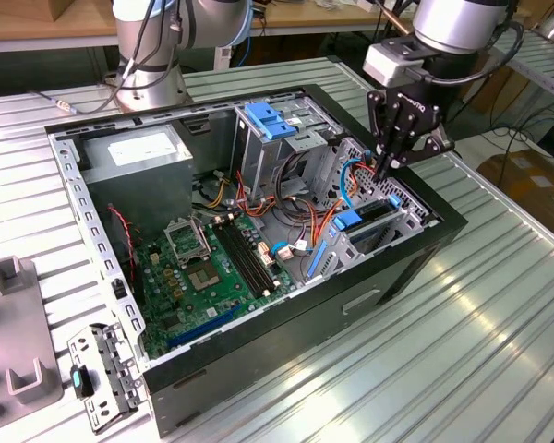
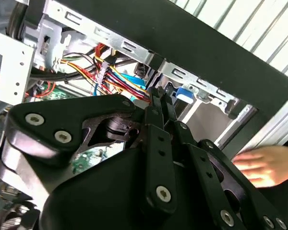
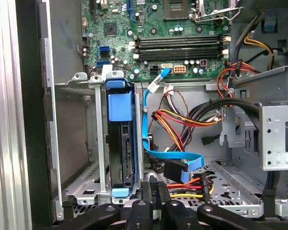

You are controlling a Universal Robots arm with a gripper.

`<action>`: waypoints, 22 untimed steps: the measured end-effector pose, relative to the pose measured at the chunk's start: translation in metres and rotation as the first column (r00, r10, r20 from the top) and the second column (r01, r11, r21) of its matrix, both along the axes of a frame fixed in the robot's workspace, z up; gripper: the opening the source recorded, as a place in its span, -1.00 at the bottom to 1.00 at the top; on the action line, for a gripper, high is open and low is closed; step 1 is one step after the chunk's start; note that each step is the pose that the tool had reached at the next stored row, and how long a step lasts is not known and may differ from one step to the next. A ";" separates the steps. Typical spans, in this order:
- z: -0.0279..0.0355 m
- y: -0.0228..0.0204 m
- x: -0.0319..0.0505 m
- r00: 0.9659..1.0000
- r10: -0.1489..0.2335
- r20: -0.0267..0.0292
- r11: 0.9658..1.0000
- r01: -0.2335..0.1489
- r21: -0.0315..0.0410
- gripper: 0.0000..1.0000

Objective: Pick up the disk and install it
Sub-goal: 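Insert the first disk wire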

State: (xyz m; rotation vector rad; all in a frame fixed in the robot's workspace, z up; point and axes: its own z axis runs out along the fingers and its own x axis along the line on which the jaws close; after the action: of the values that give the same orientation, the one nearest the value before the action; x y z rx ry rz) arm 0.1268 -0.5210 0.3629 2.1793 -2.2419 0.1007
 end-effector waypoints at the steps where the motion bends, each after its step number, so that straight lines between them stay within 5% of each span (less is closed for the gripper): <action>1: -0.0011 -0.0001 -0.0009 1.000 0.007 0.000 1.000 -0.007 0.003 -0.66; 3: -0.0036 -0.0017 -0.0044 1.000 0.016 0.000 1.000 -0.016 0.014 -0.66; 6: -0.0049 -0.0122 -0.0072 1.000 0.017 0.000 1.000 -0.017 0.015 -0.66; 14: -0.0094 -0.0218 -0.0145 0.999 0.040 0.001 0.999 -0.040 0.017 -0.66; 19: -0.0117 -0.0235 -0.0160 0.997 0.078 0.001 0.997 -0.078 0.018 -0.66; 22: -0.0131 -0.0239 -0.0161 0.998 0.064 0.001 0.998 -0.064 0.018 -0.66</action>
State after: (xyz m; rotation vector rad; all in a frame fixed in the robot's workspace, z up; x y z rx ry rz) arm 0.1107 -0.5449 0.3499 2.2604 -2.1817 0.0821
